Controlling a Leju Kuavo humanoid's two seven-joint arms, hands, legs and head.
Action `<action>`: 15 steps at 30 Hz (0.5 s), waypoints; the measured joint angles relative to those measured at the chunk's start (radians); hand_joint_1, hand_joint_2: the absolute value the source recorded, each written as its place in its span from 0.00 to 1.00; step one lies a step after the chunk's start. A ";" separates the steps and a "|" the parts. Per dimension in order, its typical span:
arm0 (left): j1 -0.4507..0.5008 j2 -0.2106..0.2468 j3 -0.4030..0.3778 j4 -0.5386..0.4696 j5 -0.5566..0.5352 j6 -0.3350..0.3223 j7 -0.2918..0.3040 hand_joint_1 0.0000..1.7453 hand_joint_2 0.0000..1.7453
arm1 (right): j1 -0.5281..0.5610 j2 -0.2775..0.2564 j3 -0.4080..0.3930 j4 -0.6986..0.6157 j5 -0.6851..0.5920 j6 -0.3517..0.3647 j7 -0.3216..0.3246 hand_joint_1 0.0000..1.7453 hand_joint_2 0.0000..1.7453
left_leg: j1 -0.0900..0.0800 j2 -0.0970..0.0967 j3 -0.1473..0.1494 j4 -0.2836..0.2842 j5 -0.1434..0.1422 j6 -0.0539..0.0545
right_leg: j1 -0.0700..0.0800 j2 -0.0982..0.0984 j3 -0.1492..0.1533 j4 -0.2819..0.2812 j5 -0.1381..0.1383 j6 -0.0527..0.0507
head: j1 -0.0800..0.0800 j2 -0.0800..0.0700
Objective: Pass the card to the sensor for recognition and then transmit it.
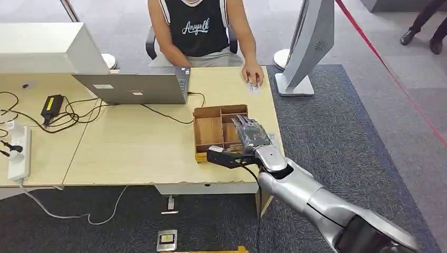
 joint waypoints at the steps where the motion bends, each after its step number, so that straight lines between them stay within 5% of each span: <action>1: 0.000 0.001 -0.001 0.000 0.004 0.000 0.003 0.00 0.00 | 0.000 0.000 0.000 0.000 -0.002 0.005 0.001 0.00 1.00 | 0.000 0.000 0.000 0.000 0.000 0.000 | 0.000 0.000 0.000 0.000 0.000 0.000 | 0.000 0.000; 9: 0.000 0.005 -0.024 -0.001 0.022 0.000 0.006 0.00 0.00 | 0.003 -0.005 0.000 -0.003 -0.003 0.030 0.011 0.00 1.00 | 0.000 0.000 0.000 0.000 0.000 0.000 | 0.000 0.000 0.000 0.000 0.000 0.000 | 0.000 0.000; 10: 0.000 0.006 -0.026 -0.002 0.024 0.000 0.006 0.00 0.00 | 0.004 -0.006 0.000 -0.003 -0.003 0.032 0.013 0.14 1.00 | 0.000 0.000 0.000 0.000 0.000 0.000 | 0.000 0.000 0.000 0.000 0.000 0.000 | 0.000 0.000; 11: 0.000 0.006 -0.027 -0.002 0.027 0.000 0.006 0.00 0.00 | 0.005 -0.007 0.000 -0.003 -0.003 0.035 0.013 0.80 1.00 | 0.000 0.000 0.000 0.000 0.000 0.000 | 0.000 0.000 0.000 0.000 0.000 0.000 | 0.000 0.000; 12: 0.000 0.006 -0.031 -0.002 0.027 0.000 0.008 0.00 0.00 | 0.007 -0.008 0.000 -0.003 -0.003 0.039 0.016 0.99 1.00 | 0.000 0.000 0.000 0.000 0.000 0.000 | 0.000 0.000 0.000 0.000 0.000 0.000 | 0.000 0.000; 15: 0.000 0.007 -0.039 -0.002 0.037 0.002 0.010 0.00 0.00 | 0.012 -0.008 -0.002 -0.002 -0.010 0.042 0.015 1.00 1.00 | 0.000 0.000 0.000 0.000 0.000 0.000 | 0.000 0.000 0.000 0.000 0.000 0.000 | 0.000 0.000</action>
